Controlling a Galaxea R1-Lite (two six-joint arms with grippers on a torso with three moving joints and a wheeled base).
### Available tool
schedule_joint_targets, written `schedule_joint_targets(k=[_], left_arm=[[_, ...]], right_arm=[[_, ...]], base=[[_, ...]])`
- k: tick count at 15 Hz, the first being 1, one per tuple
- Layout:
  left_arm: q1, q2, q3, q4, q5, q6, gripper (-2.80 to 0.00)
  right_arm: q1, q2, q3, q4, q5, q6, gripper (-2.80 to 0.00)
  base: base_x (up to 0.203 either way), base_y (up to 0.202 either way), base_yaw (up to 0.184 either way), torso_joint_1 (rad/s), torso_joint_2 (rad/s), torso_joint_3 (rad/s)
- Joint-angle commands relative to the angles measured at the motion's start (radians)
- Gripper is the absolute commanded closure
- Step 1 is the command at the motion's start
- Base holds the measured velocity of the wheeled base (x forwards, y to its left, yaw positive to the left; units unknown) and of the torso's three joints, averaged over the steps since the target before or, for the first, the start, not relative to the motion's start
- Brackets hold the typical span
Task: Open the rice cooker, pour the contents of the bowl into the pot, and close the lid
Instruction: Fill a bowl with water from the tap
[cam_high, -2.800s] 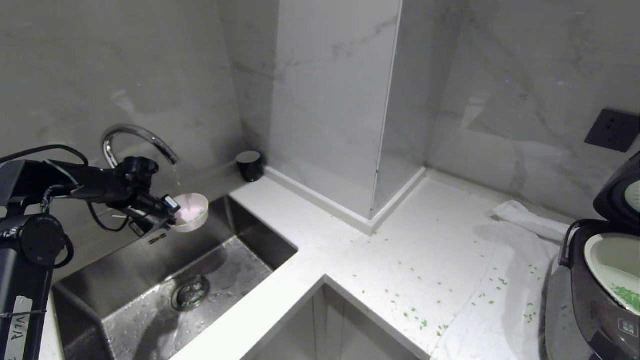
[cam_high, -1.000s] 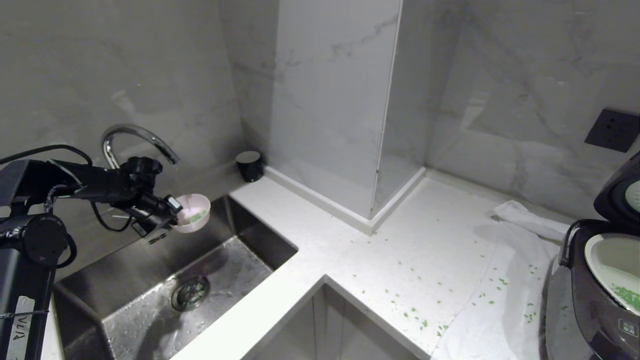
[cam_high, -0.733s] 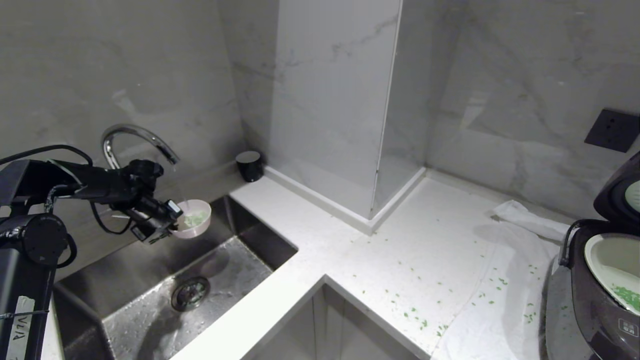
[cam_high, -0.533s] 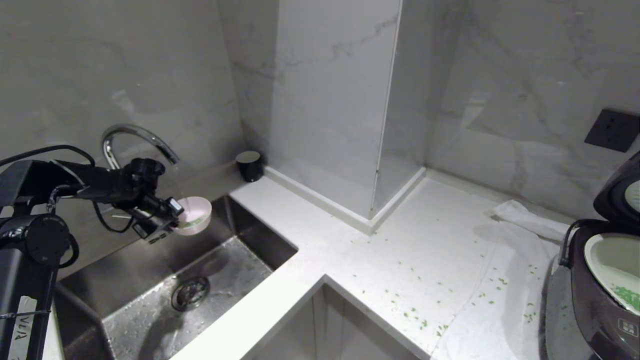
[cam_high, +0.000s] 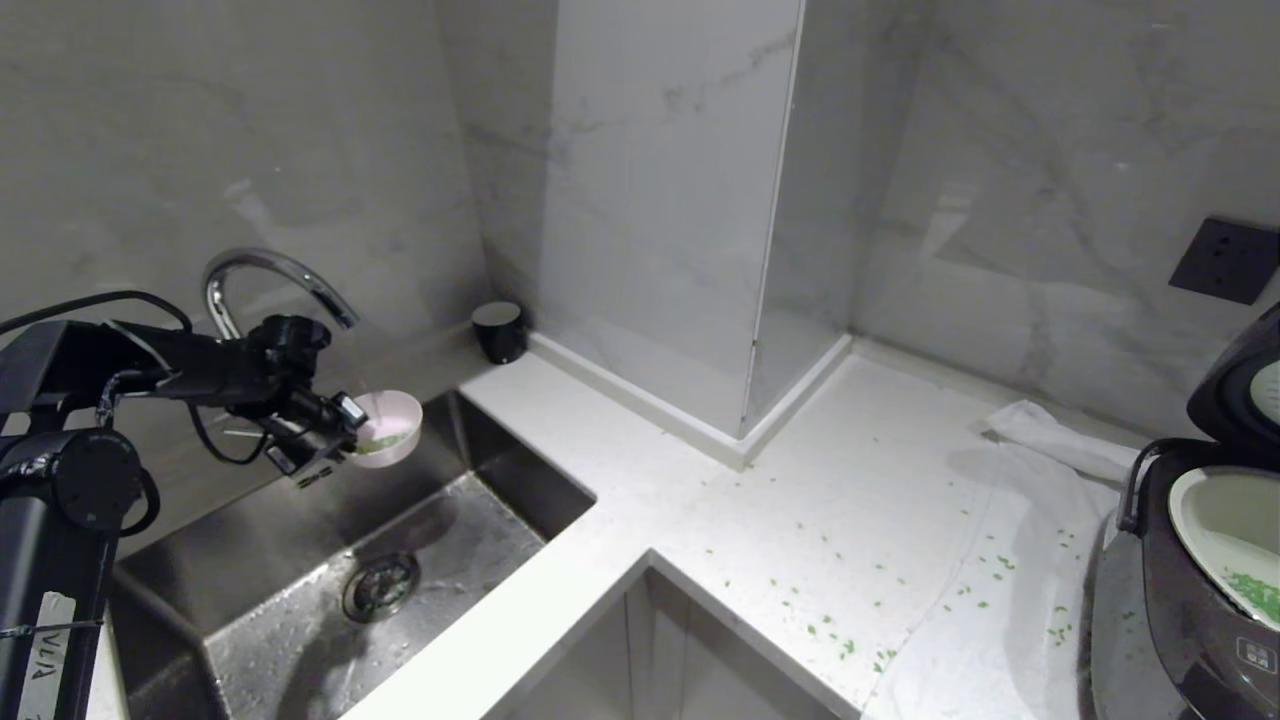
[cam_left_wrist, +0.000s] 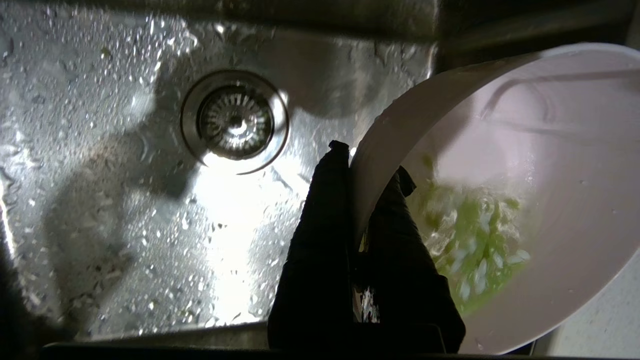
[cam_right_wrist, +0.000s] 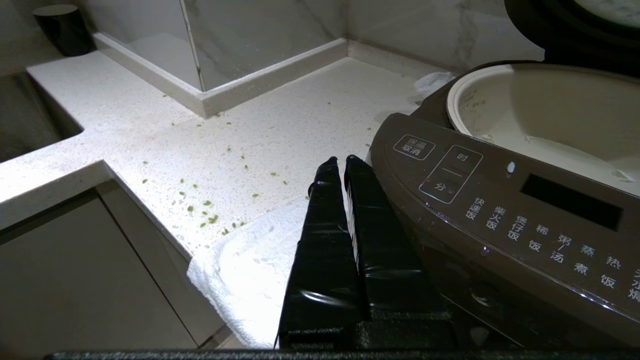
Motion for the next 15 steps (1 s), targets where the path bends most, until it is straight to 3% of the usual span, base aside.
schedule_joint_targets(k=[1, 15], left_arm=[[0.003, 0.003, 0.007, -0.011, 0.007, -0.011, 0.00], [0.001, -0.002, 0.007, 0.016, 0.001, -0.007, 0.00]], right_arm=[[0.000, 0.000, 0.002, 0.000, 0.000, -0.001, 0.00], [0.000, 0.000, 0.002, 0.000, 0.000, -0.001, 0.00]], base=[[0.000, 0.000, 0.000, 0.000, 0.00, 0.000], [0.000, 0.000, 0.000, 0.000, 0.00, 0.000]])
